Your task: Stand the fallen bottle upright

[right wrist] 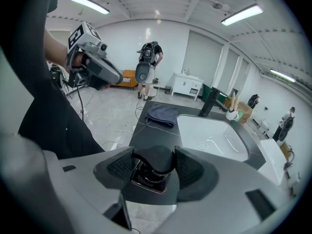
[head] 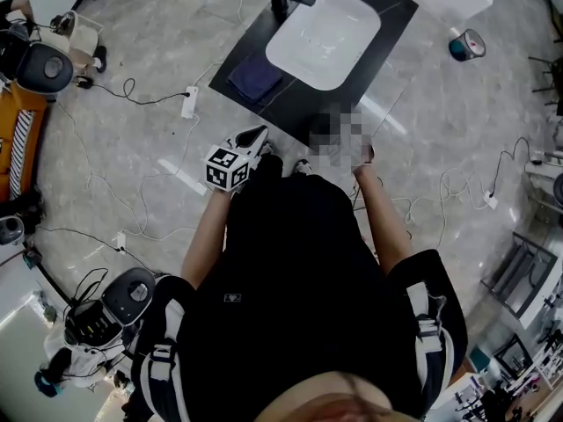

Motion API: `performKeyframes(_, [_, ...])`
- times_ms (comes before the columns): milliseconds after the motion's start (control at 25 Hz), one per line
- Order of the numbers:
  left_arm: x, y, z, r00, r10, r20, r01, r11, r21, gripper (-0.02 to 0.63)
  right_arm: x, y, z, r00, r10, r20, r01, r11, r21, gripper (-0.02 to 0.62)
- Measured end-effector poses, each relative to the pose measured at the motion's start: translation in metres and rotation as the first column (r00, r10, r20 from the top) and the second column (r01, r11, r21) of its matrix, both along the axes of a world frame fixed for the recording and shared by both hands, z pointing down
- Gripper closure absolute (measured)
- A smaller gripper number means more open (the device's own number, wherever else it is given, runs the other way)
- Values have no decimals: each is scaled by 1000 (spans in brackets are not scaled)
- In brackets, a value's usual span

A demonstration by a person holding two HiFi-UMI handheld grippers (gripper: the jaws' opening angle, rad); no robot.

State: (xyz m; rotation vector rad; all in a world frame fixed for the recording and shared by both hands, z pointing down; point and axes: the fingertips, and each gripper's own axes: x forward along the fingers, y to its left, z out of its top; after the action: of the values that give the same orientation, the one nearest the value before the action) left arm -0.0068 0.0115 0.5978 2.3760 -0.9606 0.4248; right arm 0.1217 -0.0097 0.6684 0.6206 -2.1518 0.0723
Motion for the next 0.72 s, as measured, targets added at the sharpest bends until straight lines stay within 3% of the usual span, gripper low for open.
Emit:
performKeyframes(400, [14,16,0,1000,2,0,-2,1000,5,591,0,7,-4,998,-20,54,19,1000,16,285])
performKeyframes(720, [28,20,0,1000,30,3,-30,999,14,591,35,22,-22,978,93,187,-97,995,12,344])
